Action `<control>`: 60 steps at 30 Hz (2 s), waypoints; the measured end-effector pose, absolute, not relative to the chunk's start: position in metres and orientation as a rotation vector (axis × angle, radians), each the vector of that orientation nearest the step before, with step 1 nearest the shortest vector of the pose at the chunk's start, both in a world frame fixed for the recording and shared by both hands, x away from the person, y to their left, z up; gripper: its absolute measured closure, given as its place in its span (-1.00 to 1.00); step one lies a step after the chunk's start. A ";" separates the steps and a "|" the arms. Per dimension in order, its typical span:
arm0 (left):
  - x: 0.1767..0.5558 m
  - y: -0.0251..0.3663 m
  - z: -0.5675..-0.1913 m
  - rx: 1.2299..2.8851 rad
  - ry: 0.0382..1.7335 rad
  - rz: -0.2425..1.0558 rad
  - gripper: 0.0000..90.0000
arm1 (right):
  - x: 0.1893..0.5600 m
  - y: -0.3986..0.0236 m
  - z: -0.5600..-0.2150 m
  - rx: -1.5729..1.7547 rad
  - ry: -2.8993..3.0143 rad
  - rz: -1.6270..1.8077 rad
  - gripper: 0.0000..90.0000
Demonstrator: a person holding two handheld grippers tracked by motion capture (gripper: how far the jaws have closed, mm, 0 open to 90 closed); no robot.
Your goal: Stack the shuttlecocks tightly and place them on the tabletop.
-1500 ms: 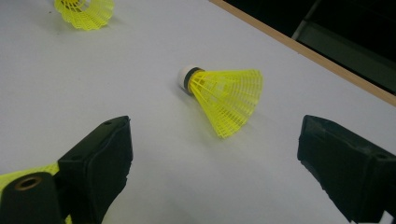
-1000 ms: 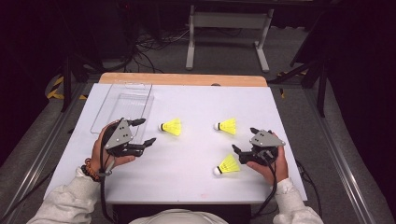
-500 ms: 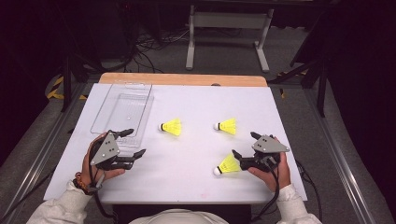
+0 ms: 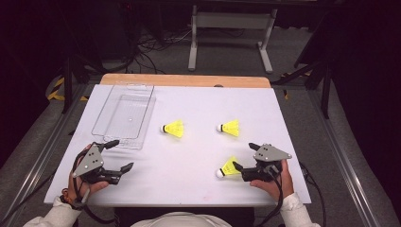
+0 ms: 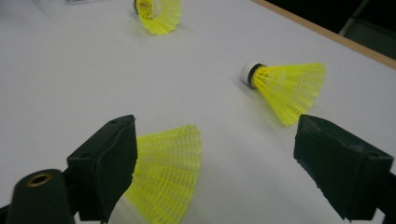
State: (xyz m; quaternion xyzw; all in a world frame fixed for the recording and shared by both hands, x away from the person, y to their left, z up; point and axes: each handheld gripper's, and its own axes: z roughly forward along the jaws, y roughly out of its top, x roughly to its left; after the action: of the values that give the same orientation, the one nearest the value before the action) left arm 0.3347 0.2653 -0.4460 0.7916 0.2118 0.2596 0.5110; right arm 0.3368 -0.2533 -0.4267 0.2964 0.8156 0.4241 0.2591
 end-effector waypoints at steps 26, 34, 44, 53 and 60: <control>0.331 0.280 -0.449 1.882 0.553 0.639 -0.86 | 0.333 -0.258 -0.447 0.747 2.500 1.088 0.19; 0.332 0.280 -0.450 1.892 0.557 0.635 -0.86 | 0.331 -0.258 -0.447 0.688 2.526 1.073 0.64; 0.334 0.278 -0.451 1.907 0.561 0.634 -0.86 | 0.327 -0.255 -0.445 0.604 2.539 1.086 1.00; 0.334 0.279 -0.451 1.902 0.559 0.629 -0.86 | 0.325 -0.257 -0.441 0.588 2.500 1.132 1.00; 0.334 0.279 -0.451 1.905 0.557 0.629 -0.87 | 0.324 -0.260 -0.437 0.603 2.435 1.177 1.00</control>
State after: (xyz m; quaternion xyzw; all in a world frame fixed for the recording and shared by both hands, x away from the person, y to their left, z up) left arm 0.3337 0.2786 -0.4507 0.7896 0.2307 0.2605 0.5053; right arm 0.3241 -0.2603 -0.4369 0.2141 0.8637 0.4174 0.1845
